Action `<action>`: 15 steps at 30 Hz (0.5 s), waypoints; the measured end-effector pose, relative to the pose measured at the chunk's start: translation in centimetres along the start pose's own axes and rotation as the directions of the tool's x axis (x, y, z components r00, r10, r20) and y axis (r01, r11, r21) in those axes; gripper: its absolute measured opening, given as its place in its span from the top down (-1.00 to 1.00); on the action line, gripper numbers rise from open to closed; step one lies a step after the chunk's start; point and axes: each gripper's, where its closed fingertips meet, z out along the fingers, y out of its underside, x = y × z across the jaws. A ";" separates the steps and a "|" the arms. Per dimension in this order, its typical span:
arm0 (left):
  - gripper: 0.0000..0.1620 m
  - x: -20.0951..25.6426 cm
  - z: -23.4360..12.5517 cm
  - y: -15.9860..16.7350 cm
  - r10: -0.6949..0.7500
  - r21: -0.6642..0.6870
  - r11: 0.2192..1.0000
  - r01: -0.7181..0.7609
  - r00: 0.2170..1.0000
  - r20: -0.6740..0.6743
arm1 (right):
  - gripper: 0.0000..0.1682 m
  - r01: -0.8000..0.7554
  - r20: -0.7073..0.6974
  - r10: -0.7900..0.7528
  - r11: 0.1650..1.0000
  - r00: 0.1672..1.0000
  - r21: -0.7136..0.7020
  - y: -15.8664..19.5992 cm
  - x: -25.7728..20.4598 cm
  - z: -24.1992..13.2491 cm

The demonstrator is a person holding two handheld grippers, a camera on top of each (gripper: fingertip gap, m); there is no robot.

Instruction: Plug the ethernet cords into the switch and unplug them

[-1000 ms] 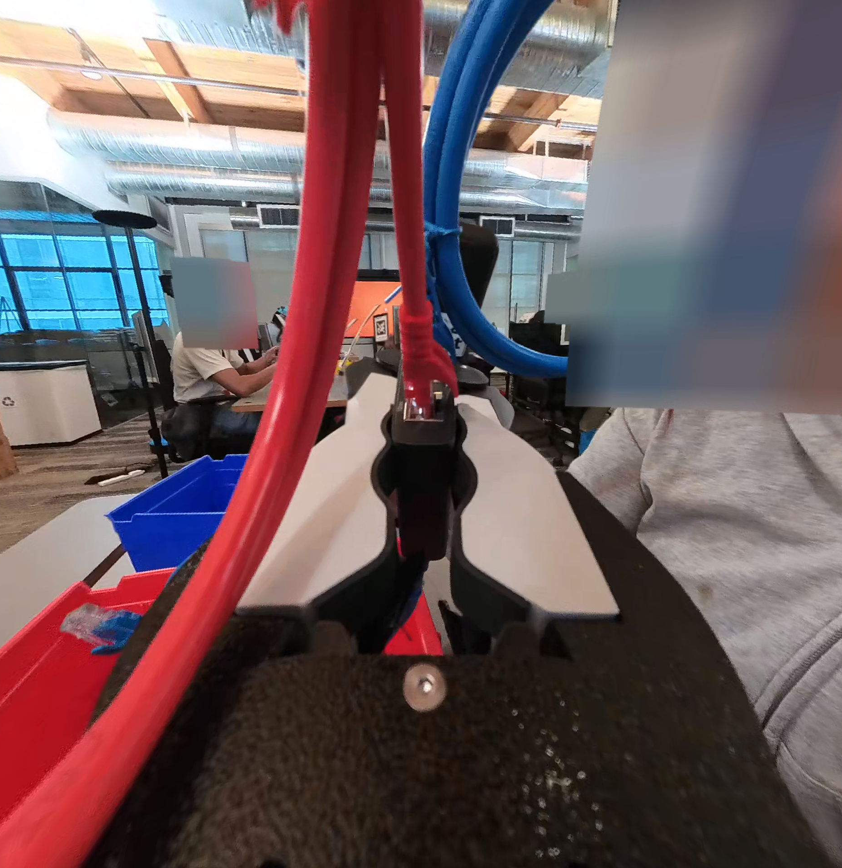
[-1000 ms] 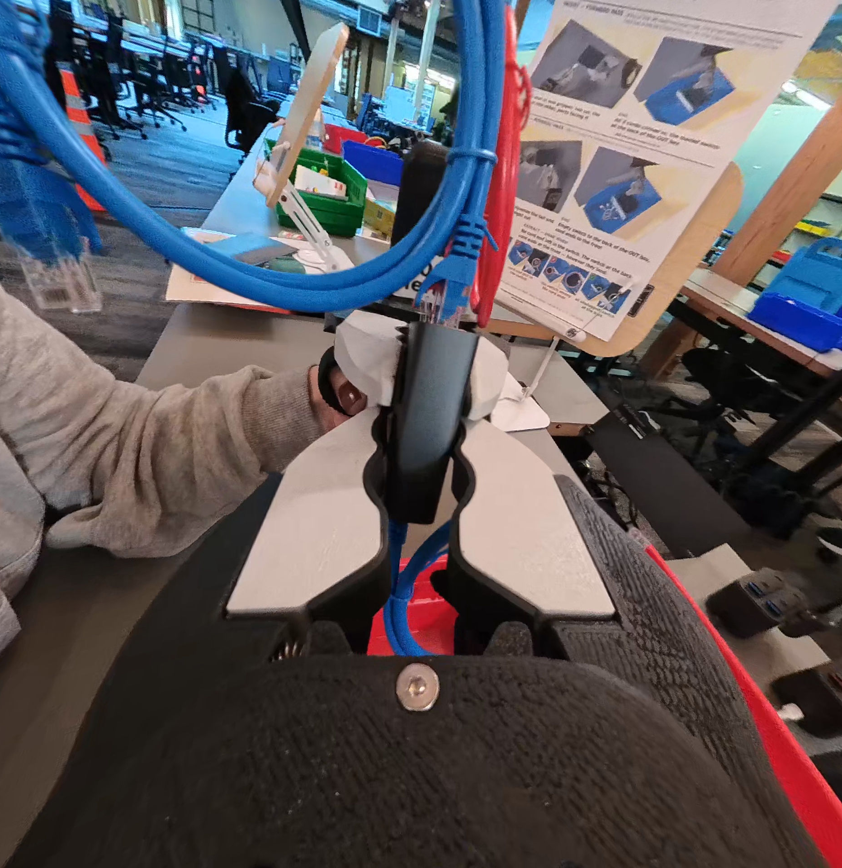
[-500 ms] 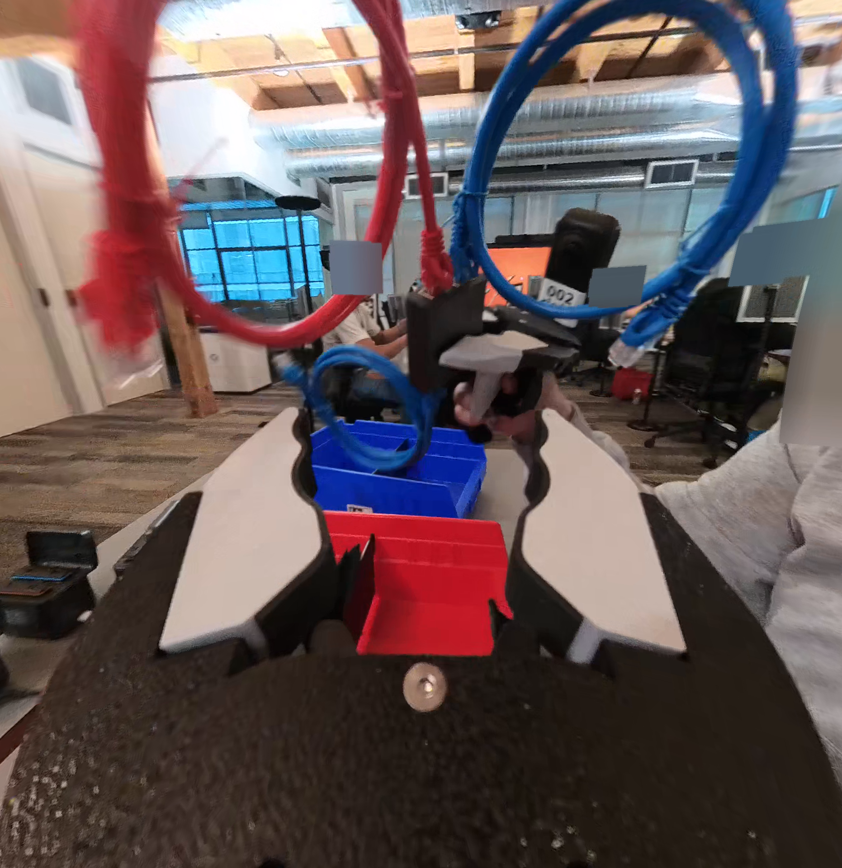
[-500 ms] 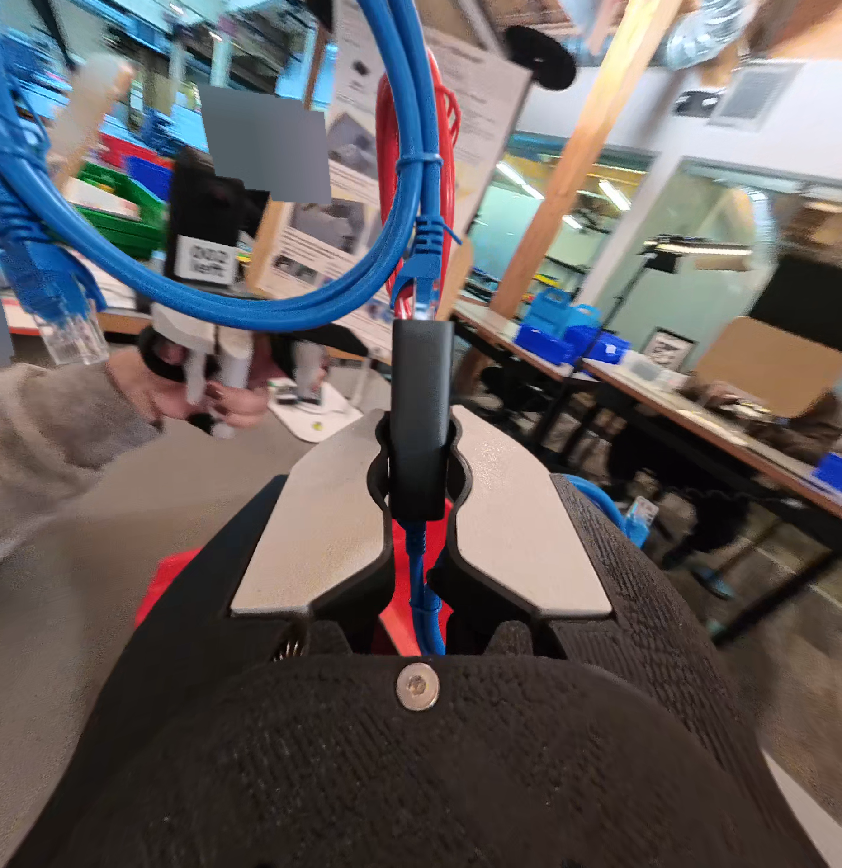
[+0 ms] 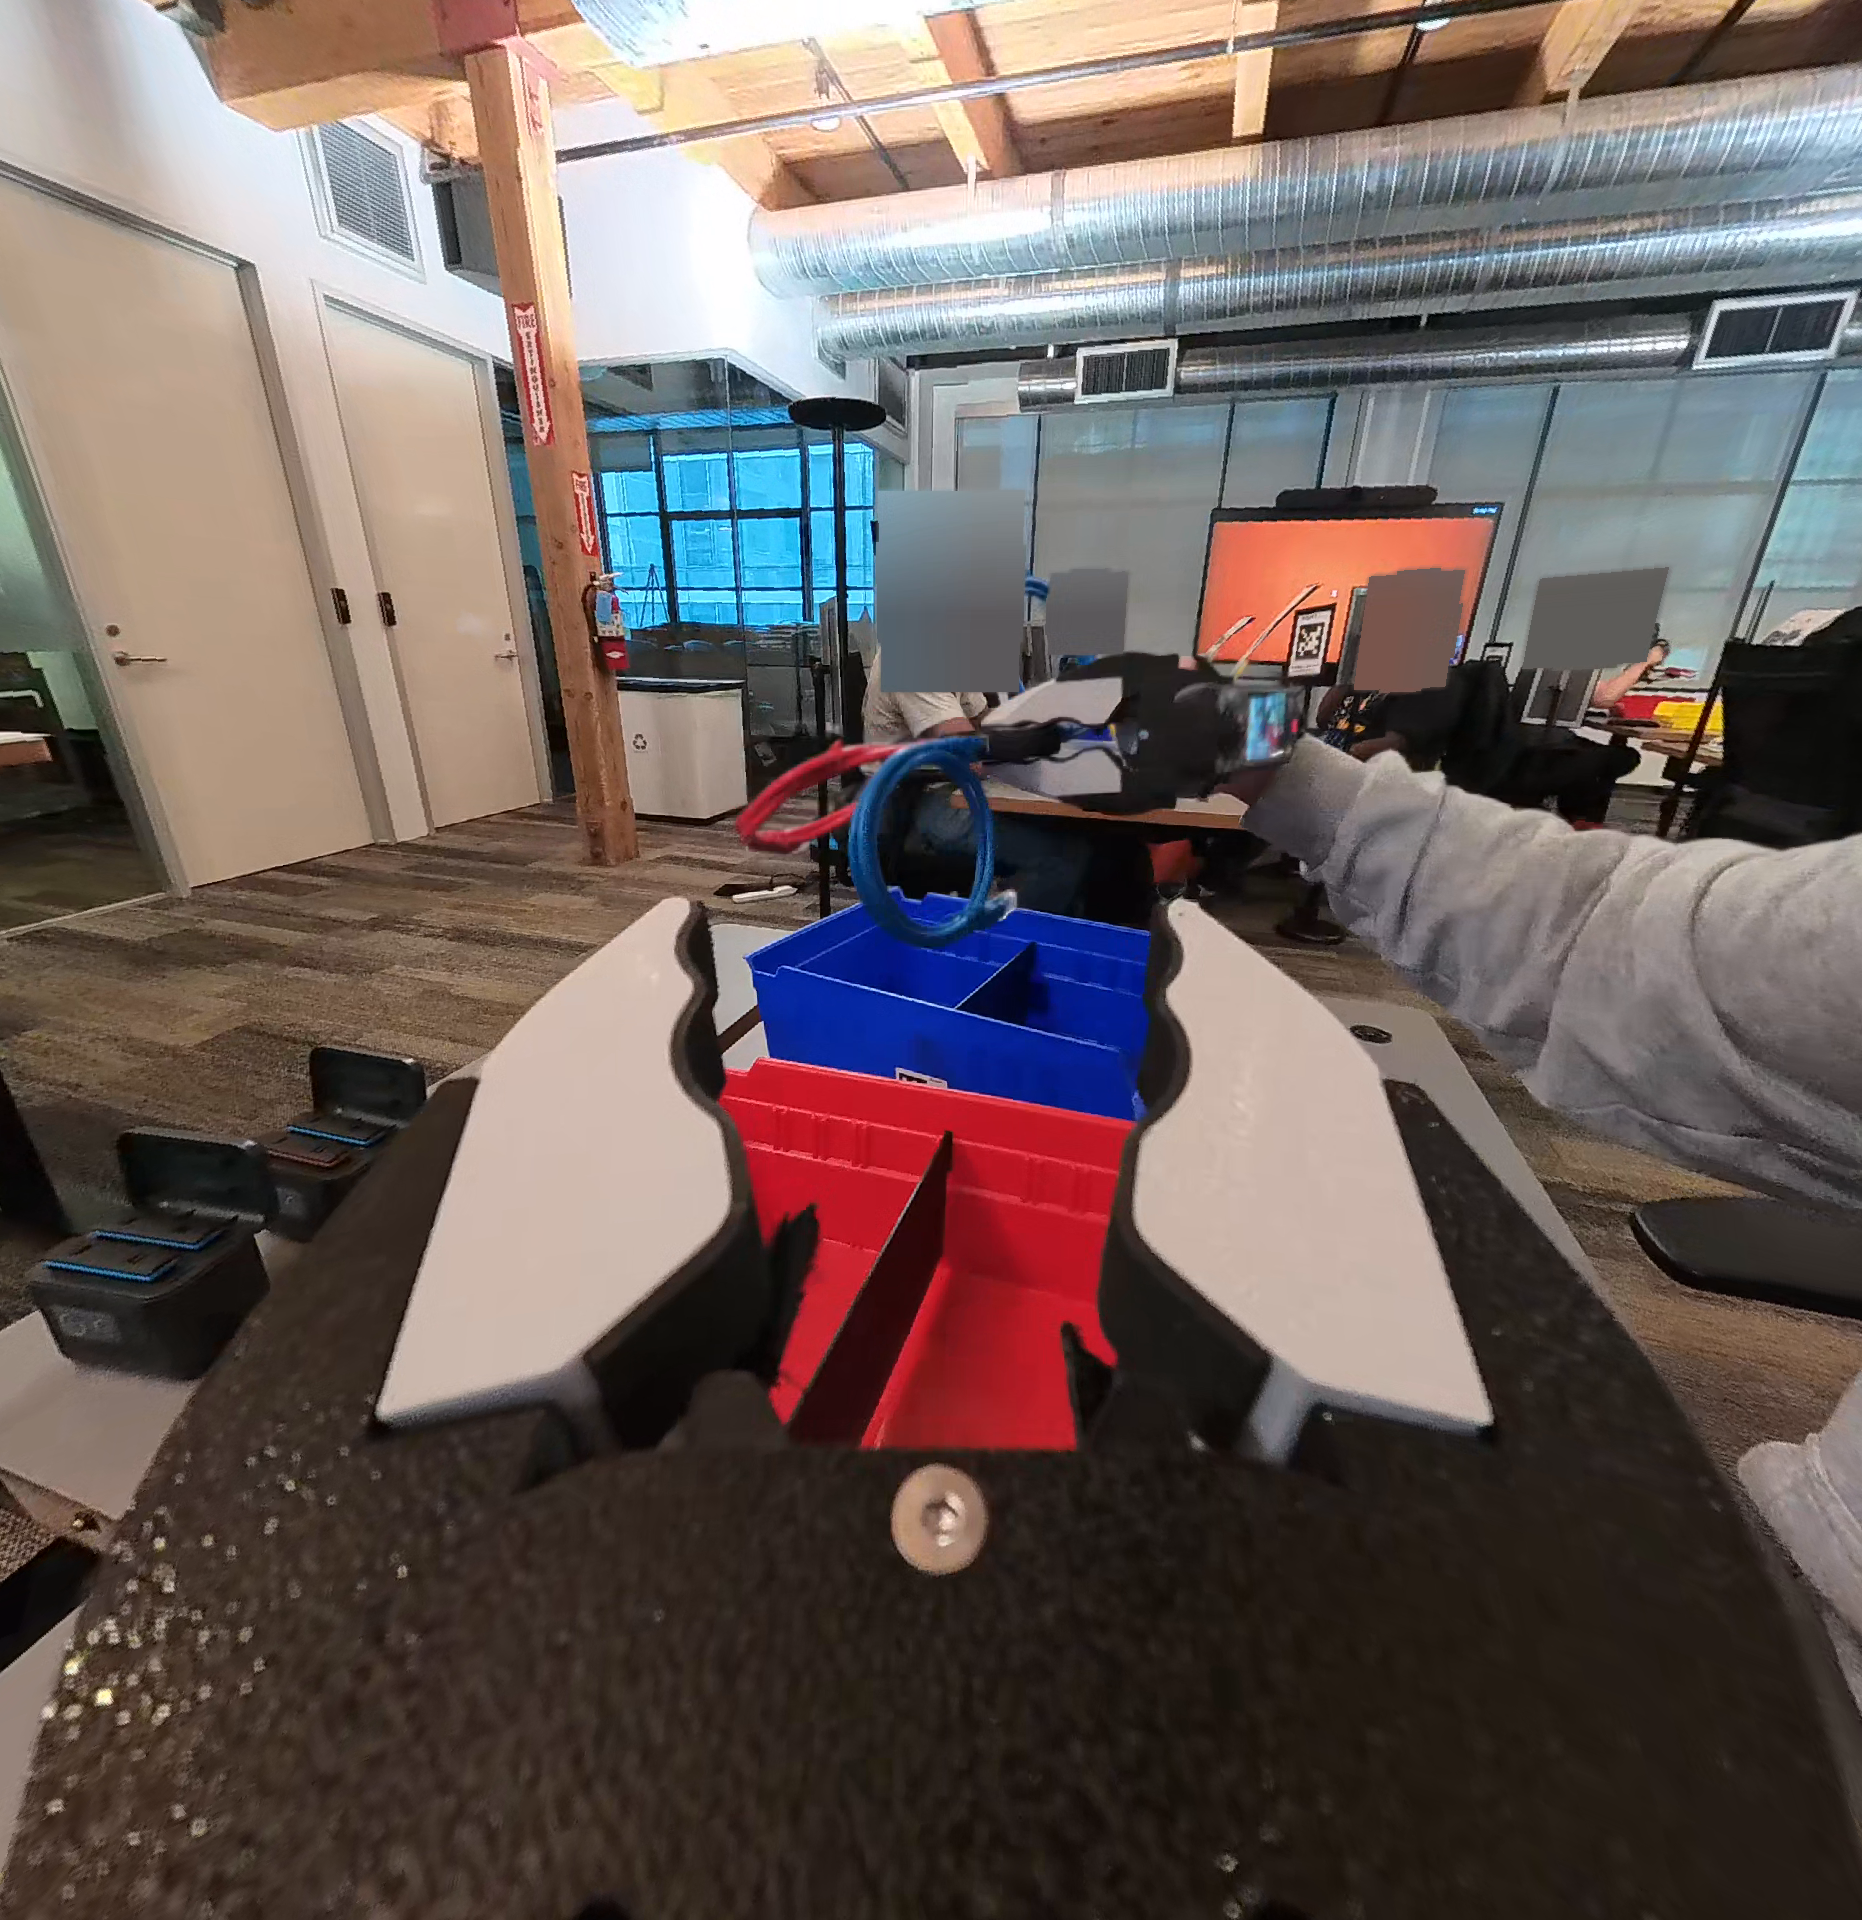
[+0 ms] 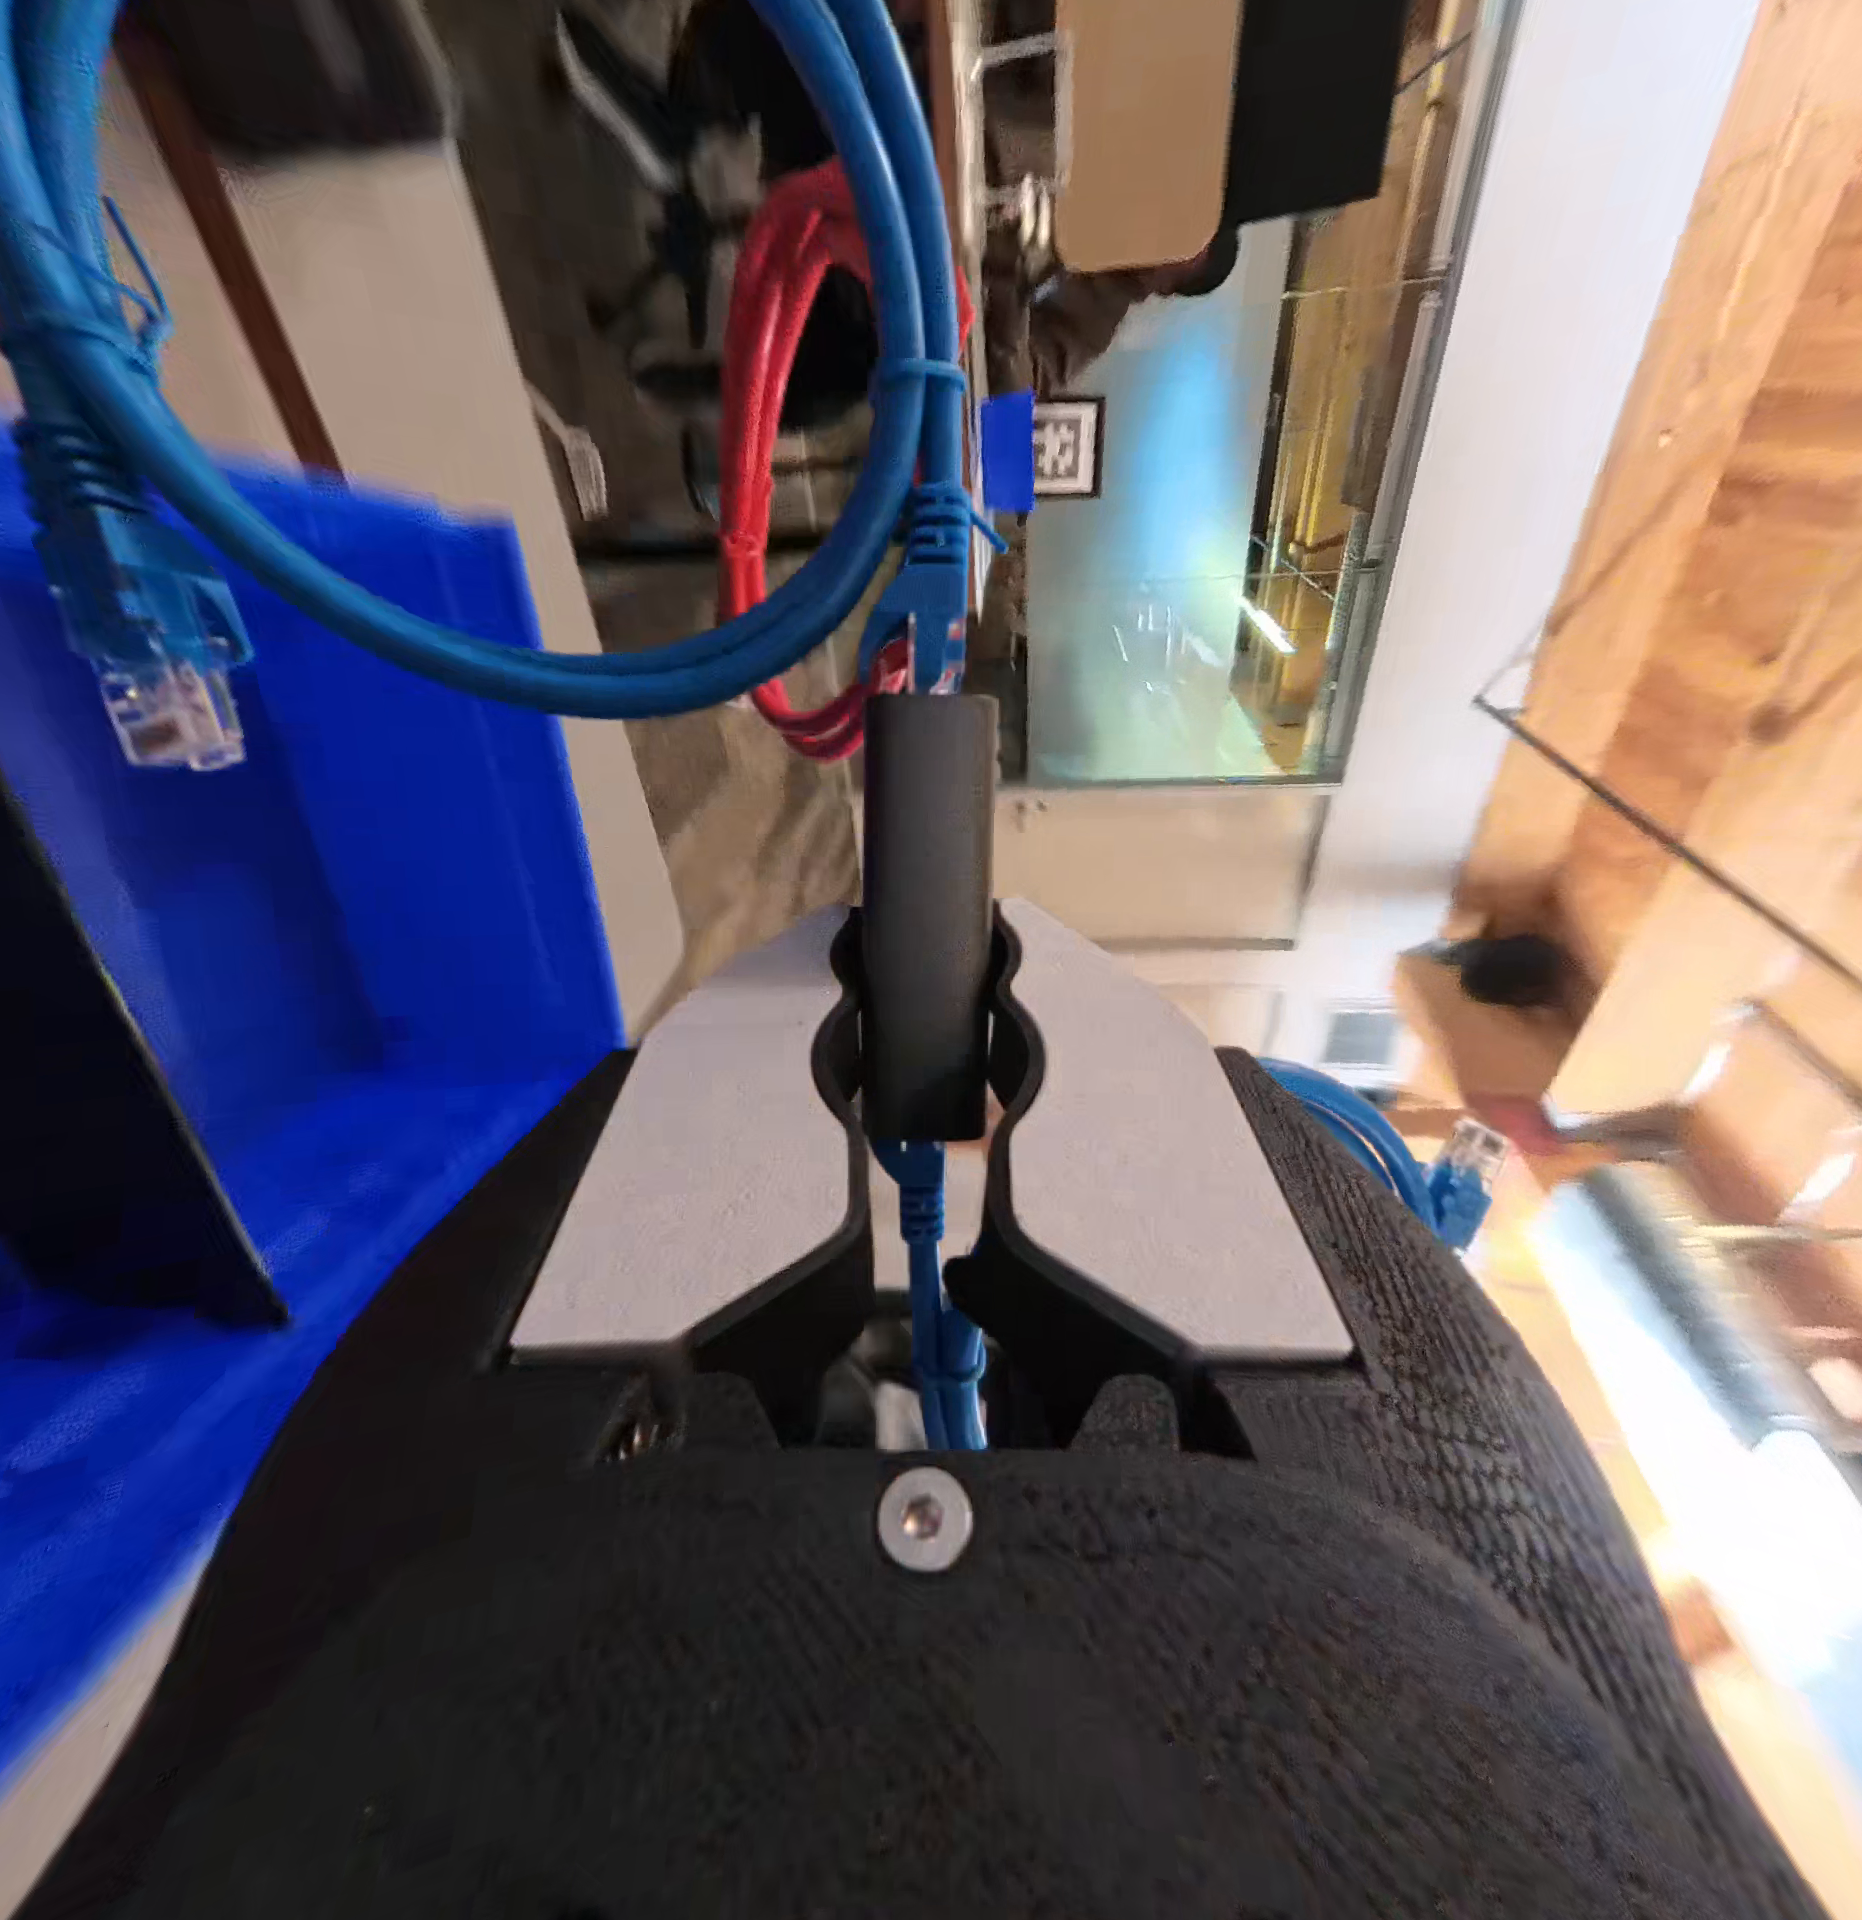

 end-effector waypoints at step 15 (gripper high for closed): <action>0.07 0.6 0.8 0.3 -0.021 -0.002 1.000 0.021 0.999 -0.035 | 0.77 0.948 0.013 -0.949 0.313 0.314 -0.049 3.9 0.2 4.7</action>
